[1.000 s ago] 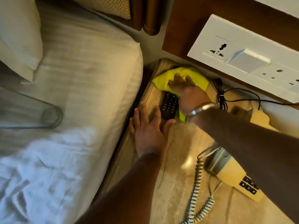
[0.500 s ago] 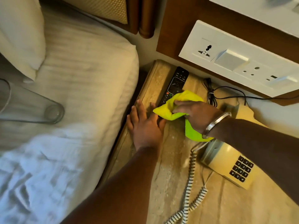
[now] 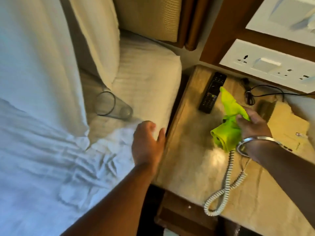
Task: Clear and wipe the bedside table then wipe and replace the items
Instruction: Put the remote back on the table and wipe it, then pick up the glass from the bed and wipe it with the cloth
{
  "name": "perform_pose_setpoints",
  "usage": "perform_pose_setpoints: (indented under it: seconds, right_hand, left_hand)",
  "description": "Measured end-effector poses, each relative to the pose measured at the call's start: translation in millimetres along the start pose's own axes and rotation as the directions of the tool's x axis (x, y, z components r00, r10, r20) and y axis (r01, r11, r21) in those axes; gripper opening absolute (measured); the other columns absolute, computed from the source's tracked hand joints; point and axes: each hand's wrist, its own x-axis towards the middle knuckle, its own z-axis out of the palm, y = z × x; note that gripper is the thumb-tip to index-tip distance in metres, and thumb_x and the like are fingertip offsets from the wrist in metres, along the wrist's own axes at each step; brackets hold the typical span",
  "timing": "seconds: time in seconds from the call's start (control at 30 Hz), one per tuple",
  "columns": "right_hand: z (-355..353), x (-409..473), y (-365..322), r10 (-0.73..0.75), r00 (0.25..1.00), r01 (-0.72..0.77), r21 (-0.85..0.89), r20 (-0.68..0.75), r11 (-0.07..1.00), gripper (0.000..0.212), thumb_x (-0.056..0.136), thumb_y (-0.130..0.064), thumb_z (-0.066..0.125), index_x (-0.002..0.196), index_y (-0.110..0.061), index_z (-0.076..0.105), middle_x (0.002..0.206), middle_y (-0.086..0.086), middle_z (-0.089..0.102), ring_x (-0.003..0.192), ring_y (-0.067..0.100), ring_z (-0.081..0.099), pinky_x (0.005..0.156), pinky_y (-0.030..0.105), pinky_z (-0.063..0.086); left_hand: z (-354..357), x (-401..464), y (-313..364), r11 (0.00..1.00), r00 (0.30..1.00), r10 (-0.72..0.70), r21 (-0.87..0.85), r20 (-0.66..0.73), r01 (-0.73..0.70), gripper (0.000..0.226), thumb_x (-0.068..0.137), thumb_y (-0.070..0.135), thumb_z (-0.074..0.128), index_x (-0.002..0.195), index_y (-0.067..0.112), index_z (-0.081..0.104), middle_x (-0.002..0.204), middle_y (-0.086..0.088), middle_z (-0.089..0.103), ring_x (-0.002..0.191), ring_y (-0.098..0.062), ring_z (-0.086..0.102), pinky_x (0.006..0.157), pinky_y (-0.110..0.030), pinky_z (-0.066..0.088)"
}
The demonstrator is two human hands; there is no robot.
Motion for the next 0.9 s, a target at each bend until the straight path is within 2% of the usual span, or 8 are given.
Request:
perform_pose_setpoints:
  seconds: [0.1,0.23,0.4,0.53,0.63,0.73,0.83,0.9]
  right_hand:
    - [33,-17,-16,-0.028,0.999,0.028,0.009,0.016,1.0,0.029,0.094,-0.018,0.053,0.108,-0.041,0.06,0.104,0.002,0.066,0.097,0.026,0.061,0.091,0.046,0.049]
    - [69,-21,-31,-0.07,0.995,0.066,0.064,0.065,0.996,0.03,0.095,-0.017,0.051,0.113,-0.041,0.055,0.102,-0.007,0.061,0.096,0.017,0.058,0.087,0.033,0.046]
    - [73,-25,-35,-0.11,0.989,0.103,0.076,0.097,0.992,0.03,0.096,-0.014,0.05,0.115,-0.037,0.054,0.101,-0.011,0.061,0.09,0.006,0.058,0.081,0.027,0.046]
    - [54,-26,-20,-0.128,0.988,0.128,0.005,0.089,0.992,0.032,0.096,-0.013,0.049,0.122,-0.032,0.053,0.111,-0.002,0.059,0.101,0.016,0.054,0.081,0.025,0.039]
    - [44,-27,-7,-0.107,0.99,0.106,0.011,0.092,0.994,0.034,0.096,-0.014,0.049,0.125,-0.03,0.053,0.114,-0.002,0.057,0.102,0.017,0.052,0.084,0.029,0.037]
    - [39,-34,-3,-0.112,0.989,0.111,0.018,0.094,0.994,0.035,0.096,-0.012,0.048,0.127,-0.028,0.052,0.114,-0.003,0.056,0.101,0.015,0.051,0.083,0.026,0.038]
    - [39,-37,-5,-0.152,0.983,0.152,0.003,0.107,0.988,0.034,0.096,-0.012,0.048,0.124,-0.03,0.052,0.113,-0.006,0.057,0.098,0.011,0.052,0.077,0.017,0.041]
    - [37,-35,-10,-0.167,0.981,0.165,0.027,0.102,0.986,0.033,0.097,-0.013,0.048,0.123,-0.032,0.052,0.113,-0.008,0.058,0.096,0.006,0.053,0.078,0.014,0.041]
  left_hand:
    - [-38,13,-22,0.973,0.961,-0.228,-0.07,-0.155,0.22,0.058,0.08,0.049,0.077,0.117,0.01,0.053,0.111,-0.006,0.058,0.097,-0.028,0.062,0.081,-0.041,0.054]
    - [-52,58,-40,0.961,0.946,-0.26,-0.147,-0.195,0.234,0.09,0.075,0.054,0.08,0.139,0.002,0.045,0.135,-0.018,0.054,0.122,-0.031,0.054,0.102,-0.045,0.048]
    - [-57,112,-44,0.965,0.964,-0.219,-0.179,-0.15,0.191,0.086,0.071,0.061,0.08,0.133,0.01,0.047,0.126,-0.002,0.059,0.11,-0.017,0.058,0.088,-0.017,0.042]
    - [-40,161,-33,0.944,0.954,-0.296,-0.166,-0.053,0.284,0.094,0.061,0.071,0.077,0.133,0.021,0.044,0.128,-0.001,0.062,0.115,-0.026,0.062,0.091,-0.037,0.052]
    - [-25,180,-16,0.933,0.936,-0.351,-0.088,0.003,0.35,0.081,0.072,0.05,0.078,0.135,0.016,0.04,0.131,-0.007,0.059,0.113,-0.032,0.062,0.082,-0.034,0.047]
    - [-22,166,-4,0.884,0.885,-0.466,-0.041,-0.009,0.465,0.079,0.074,0.047,0.077,0.136,0.012,0.043,0.13,-0.01,0.06,0.115,-0.032,0.061,0.082,-0.034,0.047]
    - [-20,141,11,0.892,0.9,-0.436,-0.121,0.02,0.435,0.066,0.074,0.04,0.078,0.127,0.009,0.054,0.113,-0.002,0.065,0.102,-0.023,0.064,0.076,-0.027,0.044]
    - [-8,121,30,0.887,0.927,-0.35,-0.27,0.135,0.374,0.066,0.068,0.039,0.081,0.122,0.012,0.056,0.099,-0.002,0.066,0.087,-0.018,0.064,0.076,-0.029,0.05]
